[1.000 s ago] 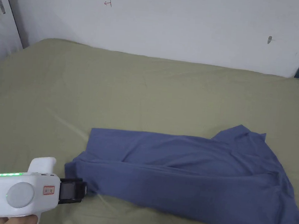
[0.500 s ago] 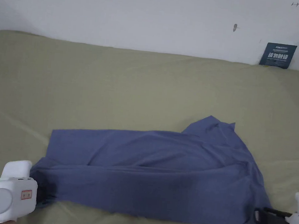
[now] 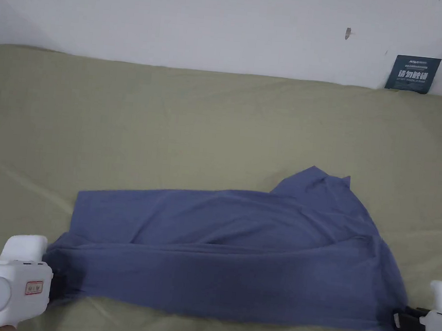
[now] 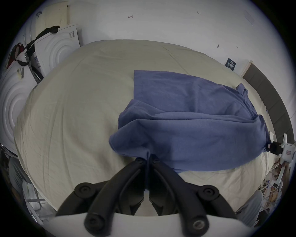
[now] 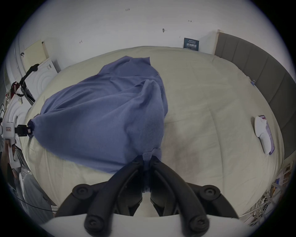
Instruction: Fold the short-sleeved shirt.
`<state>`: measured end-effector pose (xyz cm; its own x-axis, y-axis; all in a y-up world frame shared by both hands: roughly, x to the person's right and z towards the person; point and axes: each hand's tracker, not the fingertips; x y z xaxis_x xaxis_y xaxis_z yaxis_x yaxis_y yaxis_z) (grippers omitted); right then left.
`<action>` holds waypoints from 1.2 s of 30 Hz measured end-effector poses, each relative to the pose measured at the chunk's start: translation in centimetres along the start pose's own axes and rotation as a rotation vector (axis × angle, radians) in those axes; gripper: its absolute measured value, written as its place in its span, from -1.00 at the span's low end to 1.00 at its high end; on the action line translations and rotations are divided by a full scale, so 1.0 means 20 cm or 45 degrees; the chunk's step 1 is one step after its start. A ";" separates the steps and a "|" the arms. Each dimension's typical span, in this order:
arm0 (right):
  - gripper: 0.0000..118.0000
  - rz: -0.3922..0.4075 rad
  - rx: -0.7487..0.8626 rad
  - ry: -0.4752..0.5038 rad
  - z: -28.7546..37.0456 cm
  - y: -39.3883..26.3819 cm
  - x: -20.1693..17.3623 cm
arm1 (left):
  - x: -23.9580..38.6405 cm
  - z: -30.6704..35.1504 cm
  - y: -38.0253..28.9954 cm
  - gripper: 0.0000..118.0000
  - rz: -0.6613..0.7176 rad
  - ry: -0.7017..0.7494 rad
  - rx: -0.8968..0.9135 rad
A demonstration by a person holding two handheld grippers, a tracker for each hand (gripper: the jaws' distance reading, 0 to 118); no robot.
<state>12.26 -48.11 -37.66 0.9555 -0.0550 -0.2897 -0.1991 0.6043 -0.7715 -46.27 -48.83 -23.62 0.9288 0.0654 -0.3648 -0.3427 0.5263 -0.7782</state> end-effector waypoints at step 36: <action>-0.91 -0.155 0.253 -0.024 0.34 0.02 -0.02 | -0.03 0.19 0.20 -1.00 0.010 -0.058 0.165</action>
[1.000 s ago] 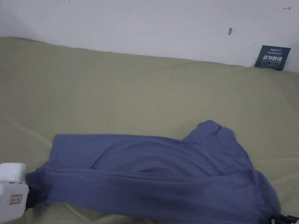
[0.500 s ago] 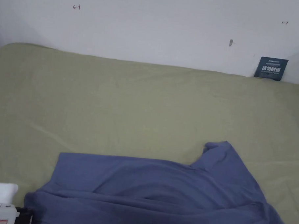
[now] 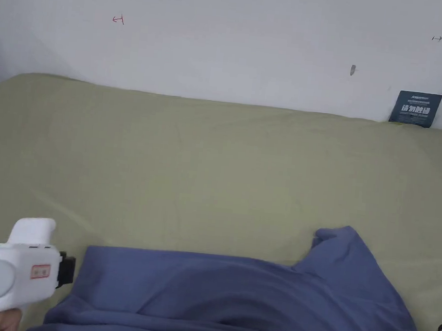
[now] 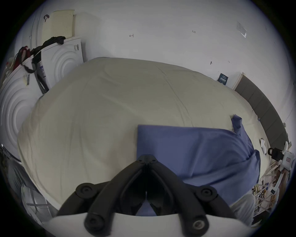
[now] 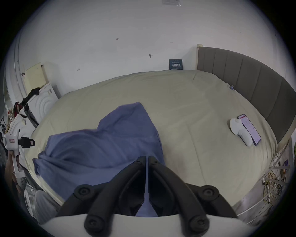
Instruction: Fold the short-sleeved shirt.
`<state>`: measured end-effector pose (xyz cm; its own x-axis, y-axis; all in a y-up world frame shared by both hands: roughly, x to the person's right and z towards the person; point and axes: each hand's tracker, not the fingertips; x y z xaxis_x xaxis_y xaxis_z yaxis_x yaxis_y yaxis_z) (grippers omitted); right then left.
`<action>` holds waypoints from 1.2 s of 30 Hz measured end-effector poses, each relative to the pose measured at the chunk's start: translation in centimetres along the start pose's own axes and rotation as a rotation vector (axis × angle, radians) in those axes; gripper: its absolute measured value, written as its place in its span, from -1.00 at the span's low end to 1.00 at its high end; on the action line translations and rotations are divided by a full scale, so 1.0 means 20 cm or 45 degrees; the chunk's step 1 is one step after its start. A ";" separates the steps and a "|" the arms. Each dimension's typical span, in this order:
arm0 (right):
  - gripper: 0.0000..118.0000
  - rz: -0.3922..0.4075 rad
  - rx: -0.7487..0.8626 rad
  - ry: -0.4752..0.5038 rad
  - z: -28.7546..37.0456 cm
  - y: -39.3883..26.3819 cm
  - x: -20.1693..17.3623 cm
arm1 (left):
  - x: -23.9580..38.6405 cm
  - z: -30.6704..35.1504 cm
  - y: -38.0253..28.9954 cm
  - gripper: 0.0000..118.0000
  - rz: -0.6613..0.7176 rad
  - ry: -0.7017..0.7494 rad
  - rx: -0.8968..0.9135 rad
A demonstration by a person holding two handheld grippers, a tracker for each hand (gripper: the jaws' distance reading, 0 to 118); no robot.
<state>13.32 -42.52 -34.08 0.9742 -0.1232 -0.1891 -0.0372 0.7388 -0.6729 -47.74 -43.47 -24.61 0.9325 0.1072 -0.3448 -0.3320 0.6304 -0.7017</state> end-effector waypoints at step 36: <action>0.21 0.226 -0.452 -0.040 -0.97 0.32 0.10 | 0.17 -0.47 0.11 -0.95 -0.100 0.085 -0.189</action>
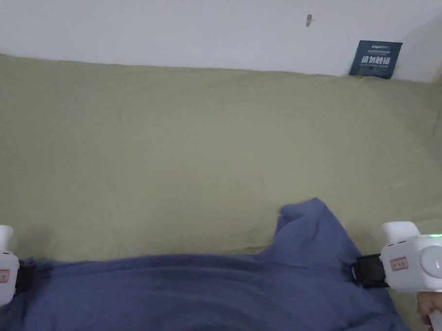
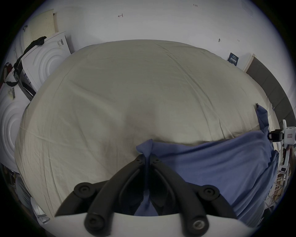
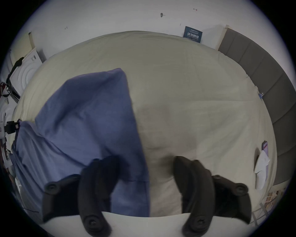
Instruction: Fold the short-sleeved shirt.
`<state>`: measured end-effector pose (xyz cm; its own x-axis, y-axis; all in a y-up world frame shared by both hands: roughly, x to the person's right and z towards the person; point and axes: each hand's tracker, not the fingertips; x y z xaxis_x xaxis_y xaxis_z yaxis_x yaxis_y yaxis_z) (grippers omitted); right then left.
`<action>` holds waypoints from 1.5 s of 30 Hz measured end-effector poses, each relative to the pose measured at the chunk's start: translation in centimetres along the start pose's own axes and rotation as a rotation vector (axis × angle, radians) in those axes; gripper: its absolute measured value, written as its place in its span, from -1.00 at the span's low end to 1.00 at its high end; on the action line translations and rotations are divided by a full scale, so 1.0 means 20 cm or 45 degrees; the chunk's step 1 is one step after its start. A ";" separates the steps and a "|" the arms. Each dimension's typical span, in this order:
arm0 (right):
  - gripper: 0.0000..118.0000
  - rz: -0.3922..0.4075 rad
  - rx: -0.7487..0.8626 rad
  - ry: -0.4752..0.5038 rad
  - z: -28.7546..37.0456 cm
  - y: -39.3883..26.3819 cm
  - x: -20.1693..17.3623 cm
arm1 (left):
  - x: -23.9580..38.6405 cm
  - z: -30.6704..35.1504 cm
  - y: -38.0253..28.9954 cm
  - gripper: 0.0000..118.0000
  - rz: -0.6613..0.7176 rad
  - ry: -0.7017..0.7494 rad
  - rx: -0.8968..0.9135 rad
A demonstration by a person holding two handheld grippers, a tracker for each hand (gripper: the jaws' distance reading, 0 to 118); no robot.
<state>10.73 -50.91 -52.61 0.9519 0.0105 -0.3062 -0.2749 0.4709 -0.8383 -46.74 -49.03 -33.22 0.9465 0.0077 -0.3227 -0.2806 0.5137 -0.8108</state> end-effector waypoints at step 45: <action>0.13 -0.220 0.188 0.130 0.81 -1.25 -0.03 | -0.29 0.64 -0.99 0.34 -0.117 -0.196 0.181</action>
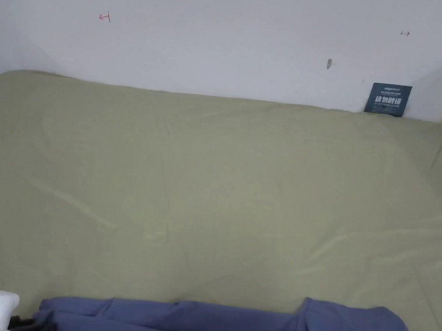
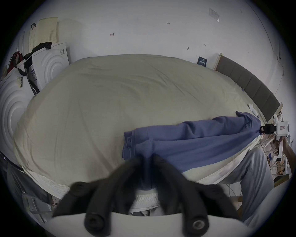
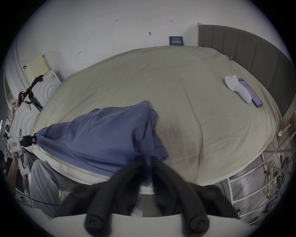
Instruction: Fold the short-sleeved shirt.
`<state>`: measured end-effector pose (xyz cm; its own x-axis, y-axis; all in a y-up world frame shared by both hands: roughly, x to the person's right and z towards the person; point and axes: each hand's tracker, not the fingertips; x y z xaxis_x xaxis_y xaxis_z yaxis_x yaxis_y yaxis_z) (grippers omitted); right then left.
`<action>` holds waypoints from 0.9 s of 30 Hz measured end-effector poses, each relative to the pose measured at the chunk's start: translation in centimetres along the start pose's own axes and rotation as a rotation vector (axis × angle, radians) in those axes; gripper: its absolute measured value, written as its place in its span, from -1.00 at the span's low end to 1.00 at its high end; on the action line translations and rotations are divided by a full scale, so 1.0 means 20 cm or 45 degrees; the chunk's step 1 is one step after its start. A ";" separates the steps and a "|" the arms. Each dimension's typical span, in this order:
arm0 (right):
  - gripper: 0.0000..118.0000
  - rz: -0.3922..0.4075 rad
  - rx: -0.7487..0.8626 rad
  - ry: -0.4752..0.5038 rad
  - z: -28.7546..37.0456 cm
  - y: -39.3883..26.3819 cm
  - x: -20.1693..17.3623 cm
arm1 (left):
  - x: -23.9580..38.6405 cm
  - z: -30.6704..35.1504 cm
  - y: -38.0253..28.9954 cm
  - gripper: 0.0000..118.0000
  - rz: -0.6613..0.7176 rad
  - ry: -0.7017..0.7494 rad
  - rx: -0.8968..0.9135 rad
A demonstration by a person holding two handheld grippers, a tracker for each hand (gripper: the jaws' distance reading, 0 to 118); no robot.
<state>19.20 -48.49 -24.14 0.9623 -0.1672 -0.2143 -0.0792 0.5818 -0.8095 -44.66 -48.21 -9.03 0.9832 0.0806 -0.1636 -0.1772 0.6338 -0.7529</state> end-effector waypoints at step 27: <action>-0.95 0.160 1.022 -0.147 0.51 0.36 -0.94 | 0.73 0.54 0.55 -1.00 -0.013 0.199 0.868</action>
<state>3.26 -33.03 -20.33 0.9828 -0.0056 -0.1844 -0.0199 0.9905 -0.1359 -31.75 -31.77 -12.73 0.9578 -0.0069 -0.2872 -0.0515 0.9794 -0.1953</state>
